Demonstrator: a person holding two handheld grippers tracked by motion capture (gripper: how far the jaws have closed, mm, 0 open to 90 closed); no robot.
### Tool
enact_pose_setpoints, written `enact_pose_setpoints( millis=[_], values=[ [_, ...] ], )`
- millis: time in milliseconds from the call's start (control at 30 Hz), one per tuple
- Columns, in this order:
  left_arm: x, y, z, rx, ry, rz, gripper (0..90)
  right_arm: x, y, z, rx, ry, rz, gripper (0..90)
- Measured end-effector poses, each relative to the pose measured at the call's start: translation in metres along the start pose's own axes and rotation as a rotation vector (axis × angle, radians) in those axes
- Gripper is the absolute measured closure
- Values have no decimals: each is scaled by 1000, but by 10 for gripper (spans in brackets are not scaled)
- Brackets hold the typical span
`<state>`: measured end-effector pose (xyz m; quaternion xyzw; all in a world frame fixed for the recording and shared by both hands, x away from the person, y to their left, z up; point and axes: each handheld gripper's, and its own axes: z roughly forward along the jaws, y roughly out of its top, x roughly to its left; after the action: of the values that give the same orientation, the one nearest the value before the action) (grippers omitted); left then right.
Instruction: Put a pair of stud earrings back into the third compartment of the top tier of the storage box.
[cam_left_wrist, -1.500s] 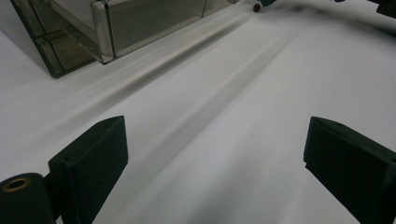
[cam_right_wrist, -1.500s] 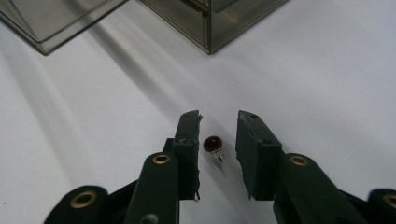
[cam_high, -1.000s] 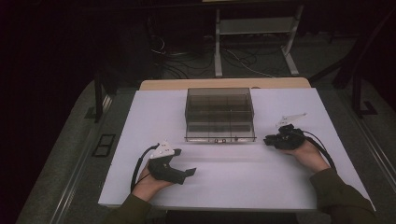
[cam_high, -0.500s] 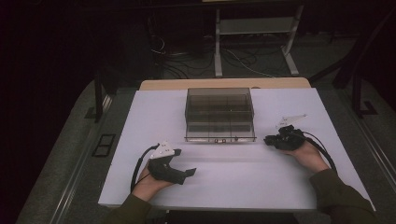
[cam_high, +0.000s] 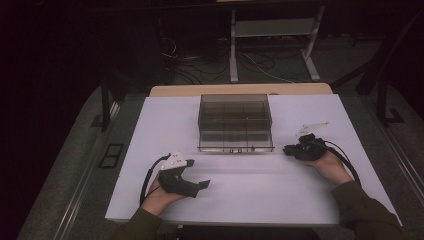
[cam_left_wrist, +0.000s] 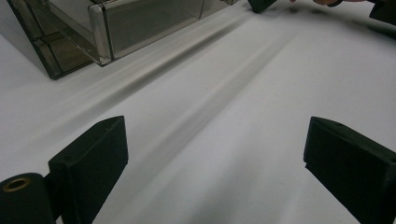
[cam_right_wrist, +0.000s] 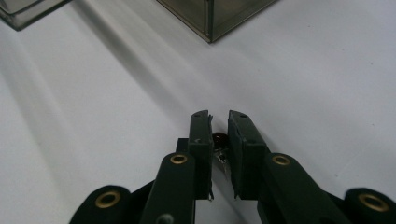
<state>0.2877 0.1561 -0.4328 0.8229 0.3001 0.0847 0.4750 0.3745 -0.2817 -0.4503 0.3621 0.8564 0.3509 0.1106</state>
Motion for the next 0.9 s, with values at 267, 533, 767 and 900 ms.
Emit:
enact_pose_setpoints(
  millis=[267,533,767,900],
  values=[
    [2,0,-2,-5,3,-4,56,-2,1,-4,-13,2,15,791],
    [4,-1,-2,-3,2,-6,56,-3,4,-9,-38,12,26,791],
    [3,0,-2,-6,4,-7,56,-6,9,-17,-70,21,38,791],
    [2,0,0,-1,-1,5,56,-4,14,-24,-91,25,39,791]
  ],
)
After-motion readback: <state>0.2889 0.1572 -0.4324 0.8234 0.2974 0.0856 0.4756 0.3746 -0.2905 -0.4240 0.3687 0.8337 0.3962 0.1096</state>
